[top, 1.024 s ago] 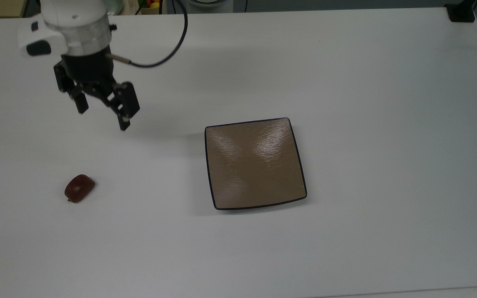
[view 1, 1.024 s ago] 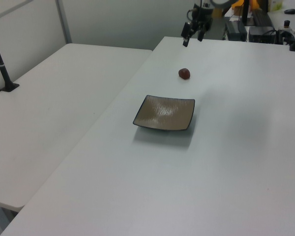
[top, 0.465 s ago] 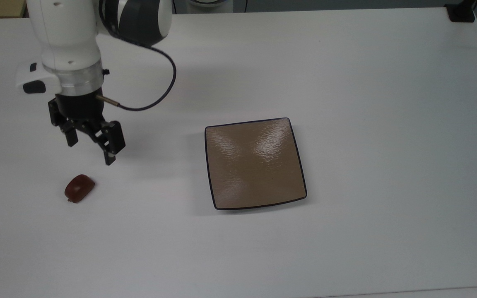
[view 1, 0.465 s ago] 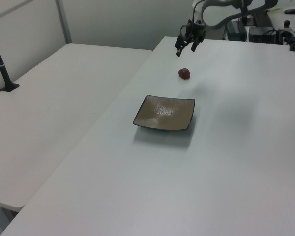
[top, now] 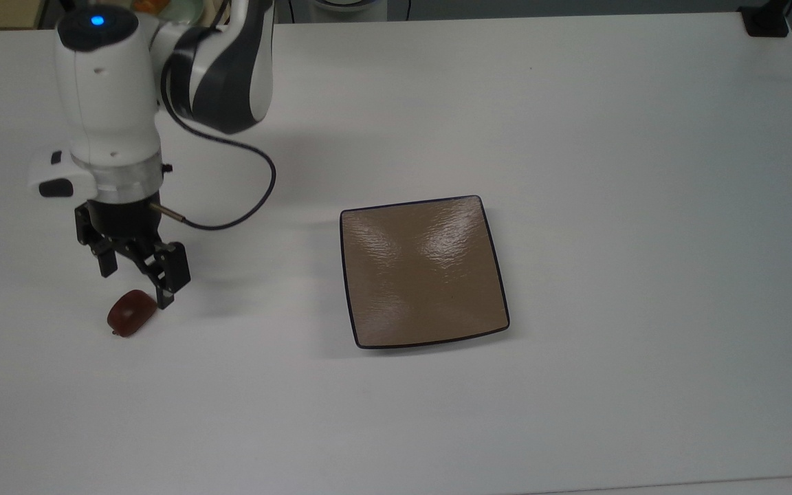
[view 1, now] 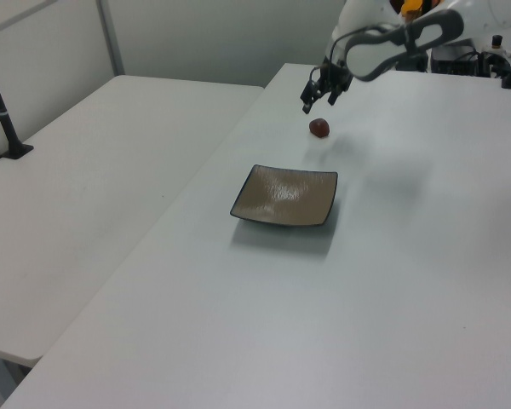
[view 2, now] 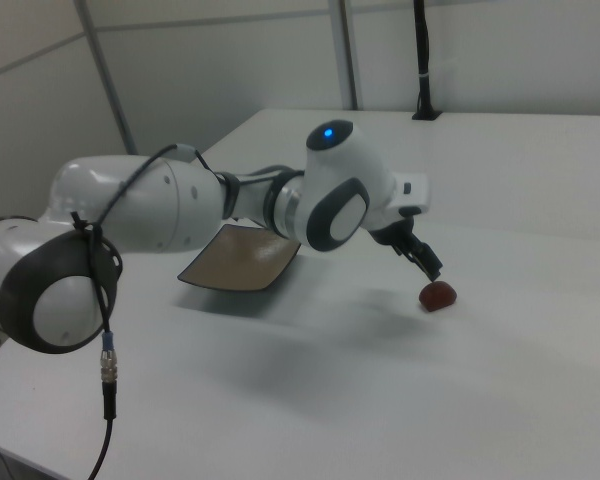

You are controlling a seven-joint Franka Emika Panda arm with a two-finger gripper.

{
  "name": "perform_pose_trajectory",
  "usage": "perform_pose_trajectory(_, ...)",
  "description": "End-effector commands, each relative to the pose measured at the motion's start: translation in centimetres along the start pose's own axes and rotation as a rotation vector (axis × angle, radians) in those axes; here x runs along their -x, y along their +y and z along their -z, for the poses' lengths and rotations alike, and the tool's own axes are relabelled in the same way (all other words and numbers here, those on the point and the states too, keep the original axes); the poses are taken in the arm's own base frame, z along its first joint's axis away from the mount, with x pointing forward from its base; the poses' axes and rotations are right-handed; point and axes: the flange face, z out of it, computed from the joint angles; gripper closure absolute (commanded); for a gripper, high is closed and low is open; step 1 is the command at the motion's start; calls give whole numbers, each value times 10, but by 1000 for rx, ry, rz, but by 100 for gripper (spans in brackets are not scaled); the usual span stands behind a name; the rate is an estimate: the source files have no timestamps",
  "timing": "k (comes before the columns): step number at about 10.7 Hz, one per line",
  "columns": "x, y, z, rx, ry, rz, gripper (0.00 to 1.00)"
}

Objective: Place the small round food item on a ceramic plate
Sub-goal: 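Lower the open gripper around the food item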

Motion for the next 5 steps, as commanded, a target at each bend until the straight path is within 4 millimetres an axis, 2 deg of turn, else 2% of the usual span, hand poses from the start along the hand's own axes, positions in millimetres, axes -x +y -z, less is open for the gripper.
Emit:
perform_pose_trajectory(1,5,9,-27,11,49,-32,0)
perform_pose_trajectory(5,8,14,-37,19,38,-33,0)
